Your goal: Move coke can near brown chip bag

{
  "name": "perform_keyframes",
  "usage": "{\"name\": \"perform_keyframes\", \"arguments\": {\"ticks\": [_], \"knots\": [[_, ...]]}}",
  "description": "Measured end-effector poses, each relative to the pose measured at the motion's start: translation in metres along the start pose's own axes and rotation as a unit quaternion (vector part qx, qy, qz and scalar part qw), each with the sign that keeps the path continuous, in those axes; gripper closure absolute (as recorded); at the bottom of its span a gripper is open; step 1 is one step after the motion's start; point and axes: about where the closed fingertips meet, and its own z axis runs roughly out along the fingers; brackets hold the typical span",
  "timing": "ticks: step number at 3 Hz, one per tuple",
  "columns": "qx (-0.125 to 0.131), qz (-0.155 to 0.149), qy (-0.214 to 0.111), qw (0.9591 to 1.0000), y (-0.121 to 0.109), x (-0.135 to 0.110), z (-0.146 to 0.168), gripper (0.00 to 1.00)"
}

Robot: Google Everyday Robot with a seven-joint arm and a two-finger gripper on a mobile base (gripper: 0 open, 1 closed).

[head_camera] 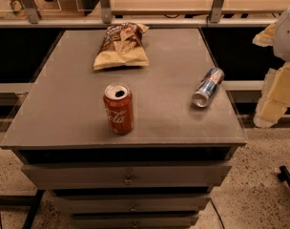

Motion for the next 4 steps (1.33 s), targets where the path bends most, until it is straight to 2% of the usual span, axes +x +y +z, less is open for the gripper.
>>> {"name": "perform_keyframes", "arguments": {"ticks": [1,2,3,4], "knots": [[0.000,0.000,0.000,1.0000,0.000,0.000,0.000,0.00],[0.009,0.008,-0.030,0.9995,-0.002,-0.005,0.002,0.00],[0.012,0.020,-0.074,0.9970,-0.007,-0.028,0.022,0.00],[-0.009,0.027,-0.130,0.9911,-0.008,-0.058,0.058,0.00]]}}
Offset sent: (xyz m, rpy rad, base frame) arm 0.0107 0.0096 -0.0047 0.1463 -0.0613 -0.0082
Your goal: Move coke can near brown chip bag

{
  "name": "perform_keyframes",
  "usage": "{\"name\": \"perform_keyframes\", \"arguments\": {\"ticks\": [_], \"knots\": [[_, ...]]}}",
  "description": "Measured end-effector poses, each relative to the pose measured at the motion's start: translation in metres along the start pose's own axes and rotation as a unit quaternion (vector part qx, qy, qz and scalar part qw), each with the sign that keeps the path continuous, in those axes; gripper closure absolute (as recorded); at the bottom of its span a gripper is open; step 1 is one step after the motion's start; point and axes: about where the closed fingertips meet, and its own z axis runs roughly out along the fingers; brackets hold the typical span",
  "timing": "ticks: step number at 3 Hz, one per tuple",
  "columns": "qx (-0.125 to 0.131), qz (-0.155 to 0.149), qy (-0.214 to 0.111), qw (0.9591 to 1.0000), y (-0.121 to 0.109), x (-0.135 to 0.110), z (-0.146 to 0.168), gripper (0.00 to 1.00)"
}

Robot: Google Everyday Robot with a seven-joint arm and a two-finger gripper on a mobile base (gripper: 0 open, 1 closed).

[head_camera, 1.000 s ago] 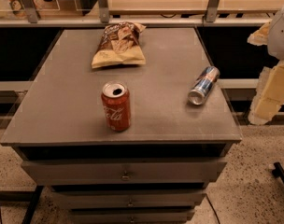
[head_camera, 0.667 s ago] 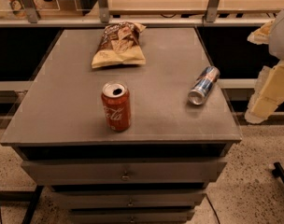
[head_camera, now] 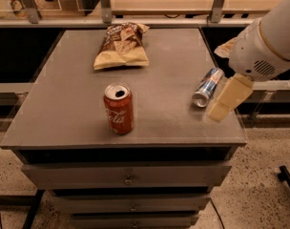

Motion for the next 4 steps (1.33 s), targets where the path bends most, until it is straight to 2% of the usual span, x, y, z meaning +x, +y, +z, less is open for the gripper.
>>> {"name": "perform_keyframes", "arguments": {"ticks": [1,2,3,4], "knots": [[-0.030,-0.009,-0.051,0.9982,0.009,-0.027,0.036,0.00],[-0.050,-0.026,-0.106,0.9927,0.025,-0.061,0.054,0.00],[-0.050,-0.026,-0.106,0.9927,0.025,-0.062,0.054,0.00],[-0.074,-0.044,-0.141,0.9863,0.040,-0.084,0.064,0.00]]}}
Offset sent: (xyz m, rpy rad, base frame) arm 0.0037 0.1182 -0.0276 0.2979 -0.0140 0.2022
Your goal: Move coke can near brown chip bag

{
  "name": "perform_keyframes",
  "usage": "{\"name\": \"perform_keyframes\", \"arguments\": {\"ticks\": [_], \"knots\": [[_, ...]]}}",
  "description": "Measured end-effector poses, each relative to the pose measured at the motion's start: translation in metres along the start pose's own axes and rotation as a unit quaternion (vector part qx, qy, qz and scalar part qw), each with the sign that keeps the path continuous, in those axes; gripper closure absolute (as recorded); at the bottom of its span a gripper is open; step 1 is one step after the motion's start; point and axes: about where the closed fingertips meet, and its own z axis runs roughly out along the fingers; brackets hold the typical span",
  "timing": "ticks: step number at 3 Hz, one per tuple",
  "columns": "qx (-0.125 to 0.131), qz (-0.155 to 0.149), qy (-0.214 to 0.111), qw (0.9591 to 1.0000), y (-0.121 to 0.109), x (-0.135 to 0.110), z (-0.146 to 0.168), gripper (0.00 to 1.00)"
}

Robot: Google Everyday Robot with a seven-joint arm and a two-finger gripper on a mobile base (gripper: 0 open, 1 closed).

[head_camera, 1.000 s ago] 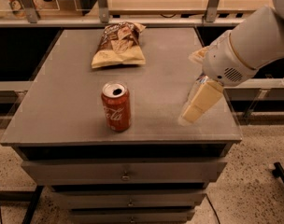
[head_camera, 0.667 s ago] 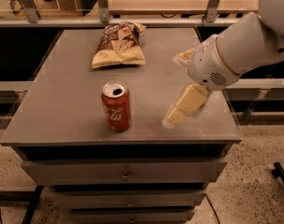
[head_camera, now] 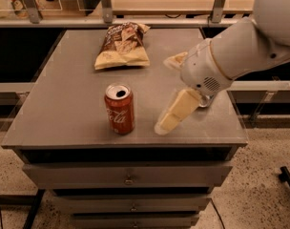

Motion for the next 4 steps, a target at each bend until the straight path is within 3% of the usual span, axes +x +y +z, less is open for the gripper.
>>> {"name": "perform_keyframes", "arguments": {"ticks": [1,2,4], "knots": [[-0.027,-0.022,-0.053,0.9980,0.014,-0.026,0.020,0.00],[-0.056,-0.029,-0.098,0.9932,0.042,-0.040,0.021,0.00],[-0.087,-0.012,-0.154,0.9842,0.062,-0.051,0.033,0.00]]}}
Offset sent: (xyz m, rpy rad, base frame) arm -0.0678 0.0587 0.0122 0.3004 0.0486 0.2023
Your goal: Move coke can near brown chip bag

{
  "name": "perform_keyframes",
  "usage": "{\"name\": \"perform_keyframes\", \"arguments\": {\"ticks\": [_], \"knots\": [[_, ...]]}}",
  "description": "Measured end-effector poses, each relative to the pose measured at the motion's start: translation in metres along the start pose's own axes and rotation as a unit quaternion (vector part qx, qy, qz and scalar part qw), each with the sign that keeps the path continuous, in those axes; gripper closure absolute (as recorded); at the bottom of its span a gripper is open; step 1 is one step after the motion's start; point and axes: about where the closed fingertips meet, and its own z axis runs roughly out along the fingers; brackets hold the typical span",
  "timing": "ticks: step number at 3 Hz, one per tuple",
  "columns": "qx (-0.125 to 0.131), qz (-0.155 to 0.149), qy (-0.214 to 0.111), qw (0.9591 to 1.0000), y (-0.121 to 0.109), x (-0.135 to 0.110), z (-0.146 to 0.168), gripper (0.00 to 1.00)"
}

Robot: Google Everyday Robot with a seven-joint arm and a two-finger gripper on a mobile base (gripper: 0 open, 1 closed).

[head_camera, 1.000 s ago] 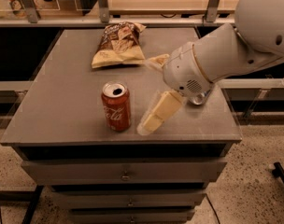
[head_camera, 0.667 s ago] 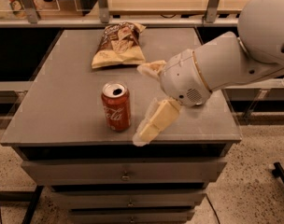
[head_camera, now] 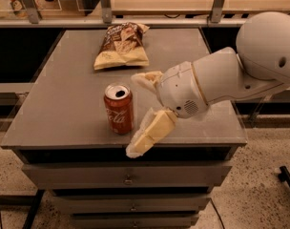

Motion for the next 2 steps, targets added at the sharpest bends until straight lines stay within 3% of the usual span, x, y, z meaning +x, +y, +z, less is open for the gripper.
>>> {"name": "perform_keyframes", "arguments": {"ticks": [1,2], "knots": [[0.000,0.000,0.000,1.0000,0.000,0.000,0.000,0.00],[0.001,-0.029,0.011,0.9995,-0.011,0.001,0.008,0.00]]}}
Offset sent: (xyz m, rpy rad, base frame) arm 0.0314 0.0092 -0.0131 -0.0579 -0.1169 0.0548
